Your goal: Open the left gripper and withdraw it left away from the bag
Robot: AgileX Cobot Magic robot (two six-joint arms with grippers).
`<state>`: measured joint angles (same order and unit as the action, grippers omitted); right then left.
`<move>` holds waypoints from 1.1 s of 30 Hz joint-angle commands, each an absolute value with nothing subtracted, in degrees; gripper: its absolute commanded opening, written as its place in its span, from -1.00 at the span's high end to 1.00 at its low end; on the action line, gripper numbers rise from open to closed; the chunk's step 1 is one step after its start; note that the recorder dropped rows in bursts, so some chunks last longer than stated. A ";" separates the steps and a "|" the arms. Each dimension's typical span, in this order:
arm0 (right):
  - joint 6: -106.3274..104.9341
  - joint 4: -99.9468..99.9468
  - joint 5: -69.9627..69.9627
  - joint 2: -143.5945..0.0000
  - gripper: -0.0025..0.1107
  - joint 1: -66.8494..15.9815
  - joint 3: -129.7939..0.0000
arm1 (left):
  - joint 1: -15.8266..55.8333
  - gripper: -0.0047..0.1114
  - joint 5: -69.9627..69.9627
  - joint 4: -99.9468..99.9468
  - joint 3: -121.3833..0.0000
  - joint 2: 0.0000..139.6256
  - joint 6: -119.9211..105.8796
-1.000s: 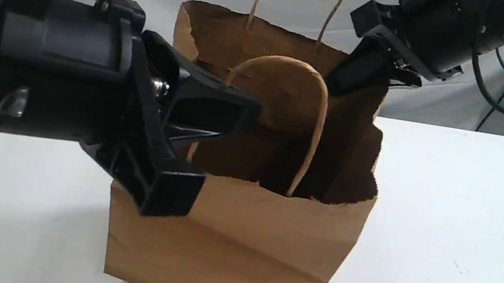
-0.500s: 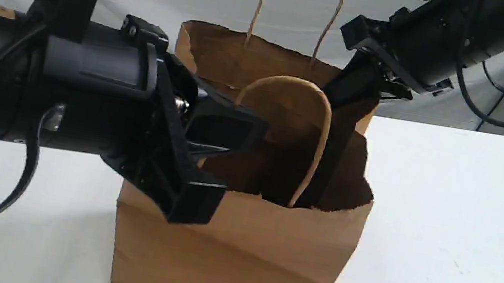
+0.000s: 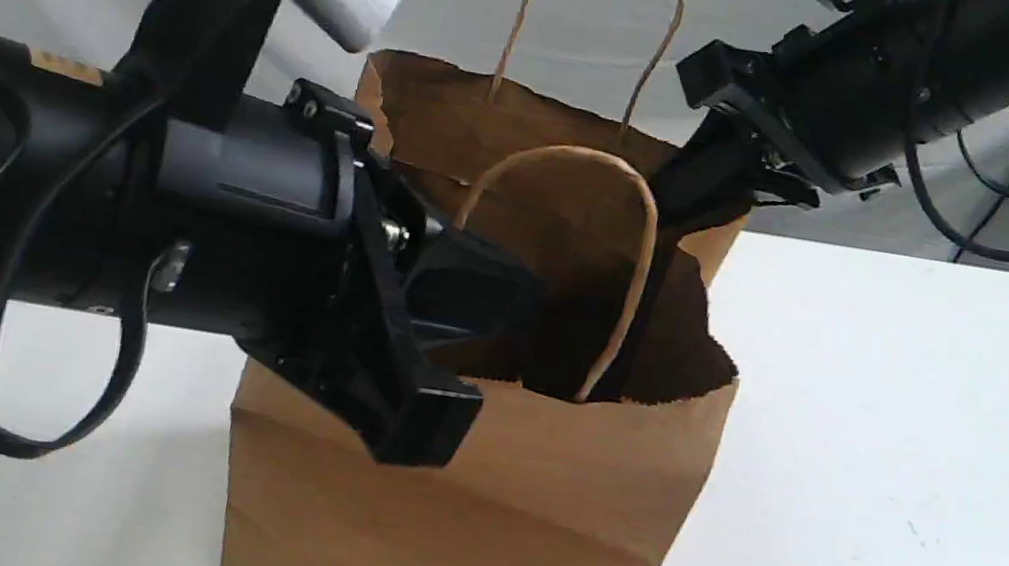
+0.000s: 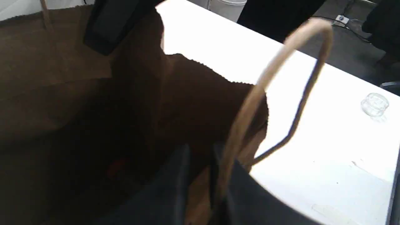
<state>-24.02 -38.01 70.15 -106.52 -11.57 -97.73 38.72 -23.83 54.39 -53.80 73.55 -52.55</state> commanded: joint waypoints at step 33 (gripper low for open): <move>-23.72 -38.68 69.96 -106.38 0.96 -11.42 -98.08 | 38.57 0.00 -28.05 23.40 -53.66 56.76 -27.75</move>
<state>-23.88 -38.01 70.15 -106.52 -11.57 -97.73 38.72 -25.55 28.83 -53.80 57.76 -33.03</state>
